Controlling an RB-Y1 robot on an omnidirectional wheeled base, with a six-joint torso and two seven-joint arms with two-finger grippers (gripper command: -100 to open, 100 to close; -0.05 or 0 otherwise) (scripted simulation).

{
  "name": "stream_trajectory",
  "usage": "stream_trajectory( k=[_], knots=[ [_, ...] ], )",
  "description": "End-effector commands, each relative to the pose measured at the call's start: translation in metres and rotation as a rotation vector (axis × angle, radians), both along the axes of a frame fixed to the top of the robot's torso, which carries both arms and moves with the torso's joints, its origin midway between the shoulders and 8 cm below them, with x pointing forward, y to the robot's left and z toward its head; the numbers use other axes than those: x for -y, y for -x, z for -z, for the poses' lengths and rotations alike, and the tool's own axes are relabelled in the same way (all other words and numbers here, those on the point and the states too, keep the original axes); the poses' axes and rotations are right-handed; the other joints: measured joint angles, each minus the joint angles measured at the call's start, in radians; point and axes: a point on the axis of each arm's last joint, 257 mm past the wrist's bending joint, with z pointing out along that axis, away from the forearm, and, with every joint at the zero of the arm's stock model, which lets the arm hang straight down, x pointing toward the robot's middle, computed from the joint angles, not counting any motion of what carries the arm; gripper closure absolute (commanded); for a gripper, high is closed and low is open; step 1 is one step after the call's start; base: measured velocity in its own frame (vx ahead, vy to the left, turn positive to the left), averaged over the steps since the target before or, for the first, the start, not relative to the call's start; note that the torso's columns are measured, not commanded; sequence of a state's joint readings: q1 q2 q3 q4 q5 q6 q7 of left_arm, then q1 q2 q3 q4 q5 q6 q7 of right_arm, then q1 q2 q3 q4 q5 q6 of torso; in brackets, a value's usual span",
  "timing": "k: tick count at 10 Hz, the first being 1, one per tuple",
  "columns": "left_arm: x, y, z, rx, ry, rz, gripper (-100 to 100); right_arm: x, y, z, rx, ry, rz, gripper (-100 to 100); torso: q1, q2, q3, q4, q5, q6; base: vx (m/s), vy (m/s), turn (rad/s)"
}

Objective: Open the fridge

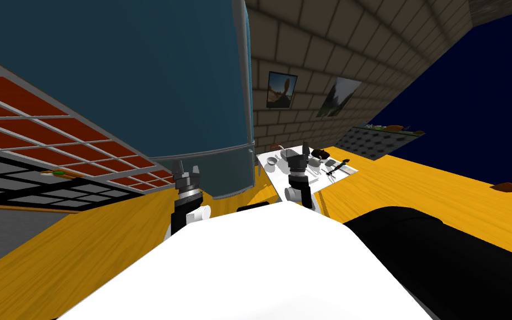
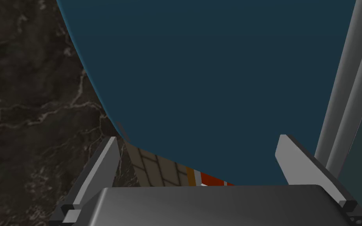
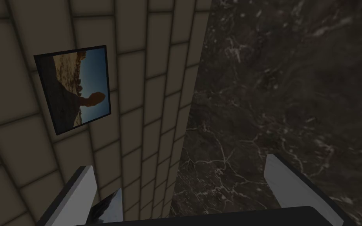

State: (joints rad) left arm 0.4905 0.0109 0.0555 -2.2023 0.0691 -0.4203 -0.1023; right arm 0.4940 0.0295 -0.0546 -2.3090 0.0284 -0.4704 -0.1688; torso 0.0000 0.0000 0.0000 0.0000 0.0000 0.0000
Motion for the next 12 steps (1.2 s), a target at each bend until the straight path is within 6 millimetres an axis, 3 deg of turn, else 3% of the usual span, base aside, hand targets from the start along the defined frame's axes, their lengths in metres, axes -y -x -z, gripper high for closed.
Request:
stream_trajectory(
  k=[1,9,10,12],
  knots=[
    [0.0,0.0,0.0,0.0,0.0,0.0,0,0.0,0.0,0.0,0.0,0.0,0.0,0,0.0,0.04,-0.082,0.041,0.0,0.0,0.0,0.0,0.0],
    [0.0,0.0,0.0,0.0,0.0,0.0,0,0.0,0.0,0.0,0.0,0.0,0.0,0,0.0,0.618,-1.234,0.617,0.0,0.0,0.0,0.0,0.0],
    [0.002,-0.006,0.002,-0.012,-0.043,0.017,-100,0.0,0.0,0.0,0.0,0.0,0.0,0,0.0,0.691,-1.382,0.691,0.0,0.0,-0.036,-0.001,-0.086],
    [0.003,-0.015,0.005,-0.026,-0.082,0.029,-100,0.0,0.0,0.0,0.0,0.0,0.0,0,0.001,0.738,-1.469,0.735,0.0,0.0,-0.081,0.018,-0.136]
  ],
)
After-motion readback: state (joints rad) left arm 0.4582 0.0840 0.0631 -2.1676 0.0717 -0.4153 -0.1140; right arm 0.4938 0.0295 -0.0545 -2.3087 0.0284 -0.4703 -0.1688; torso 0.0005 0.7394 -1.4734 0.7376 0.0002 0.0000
